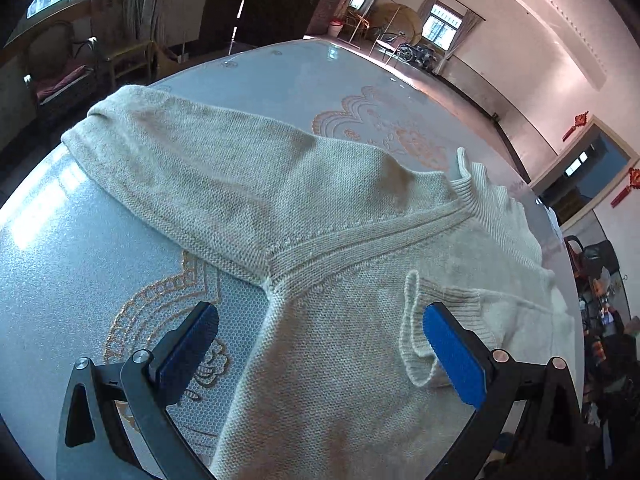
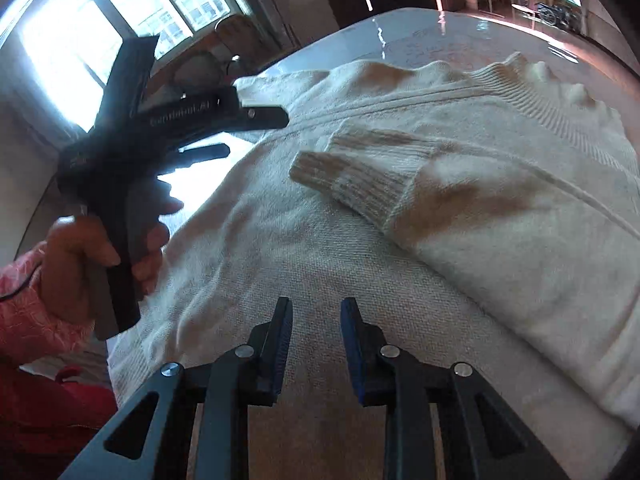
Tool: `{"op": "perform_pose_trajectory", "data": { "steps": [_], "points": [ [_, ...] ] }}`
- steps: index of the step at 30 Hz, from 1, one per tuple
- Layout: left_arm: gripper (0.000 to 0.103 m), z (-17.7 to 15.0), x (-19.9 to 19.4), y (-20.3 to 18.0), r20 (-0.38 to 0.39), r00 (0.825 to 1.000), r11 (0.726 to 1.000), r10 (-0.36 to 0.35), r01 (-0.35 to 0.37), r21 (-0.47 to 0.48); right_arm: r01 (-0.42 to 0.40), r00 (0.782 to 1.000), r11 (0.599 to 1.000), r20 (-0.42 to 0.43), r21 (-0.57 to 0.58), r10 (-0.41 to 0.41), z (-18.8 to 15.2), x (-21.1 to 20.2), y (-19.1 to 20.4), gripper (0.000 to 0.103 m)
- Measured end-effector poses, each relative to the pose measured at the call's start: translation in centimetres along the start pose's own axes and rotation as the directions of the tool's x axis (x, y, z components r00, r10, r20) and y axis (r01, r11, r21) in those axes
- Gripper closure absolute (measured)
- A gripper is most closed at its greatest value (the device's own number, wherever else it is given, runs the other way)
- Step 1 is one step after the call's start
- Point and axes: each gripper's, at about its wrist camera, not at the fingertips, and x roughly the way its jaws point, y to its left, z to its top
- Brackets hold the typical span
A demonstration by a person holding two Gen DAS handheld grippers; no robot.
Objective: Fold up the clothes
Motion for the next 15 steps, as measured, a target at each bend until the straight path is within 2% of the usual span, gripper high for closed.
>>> {"op": "perform_pose_trajectory", "data": {
  "steps": [1,3,5,7,10,11,13,15],
  "points": [
    [0.000,-0.1,0.6,-0.6,-0.029,1.000,1.000,-0.008,0.008,0.015,0.013,0.998,0.998,0.056,0.054,-0.016,-0.4,-1.6,-1.1,0.078],
    [0.000,-0.1,1.6,-2.0,-0.068,0.998,0.998,-0.009,0.013,0.064,0.142,0.975,0.973,0.143,0.182,-0.169,-0.8,-5.1,-5.0,0.078],
    [0.000,0.0,2.4,-3.6,-0.090,0.996,0.993,0.017,-0.006,0.121,0.289,0.928,0.904,0.138,0.315,-0.345,-0.8,-7.7,-9.5,0.077],
    [0.000,0.3,3.3,-4.9,-0.113,0.992,0.985,0.056,-0.036,0.168,0.364,0.888,0.815,0.097,0.450,-0.450,-1.2,-9.4,-14.4,0.077],
    [0.000,0.6,3.9,-6.3,-0.138,0.986,0.974,0.090,-0.059,0.217,0.439,0.856,0.707,-0.018,0.554,-0.517,-2.2,-10.0,-19.7,0.077],
    [0.000,0.6,3.8,-6.5,-0.130,0.987,0.972,0.095,-0.064,0.225,0.444,0.856,0.691,-0.041,0.570,-0.516,-2.7,-9.8,-20.5,0.079],
    [0.000,0.5,3.3,-6.8,-0.101,0.988,0.967,0.113,-0.086,0.240,0.386,0.871,0.707,0.019,0.593,-0.491,-3.4,-10.4,-20.9,0.078],
    [0.000,0.5,2.4,-6.9,-0.060,0.989,0.960,0.138,-0.119,0.254,0.411,0.862,0.718,0.017,0.563,-0.506,-3.4,-10.3,-20.5,0.078]
  ]
}}
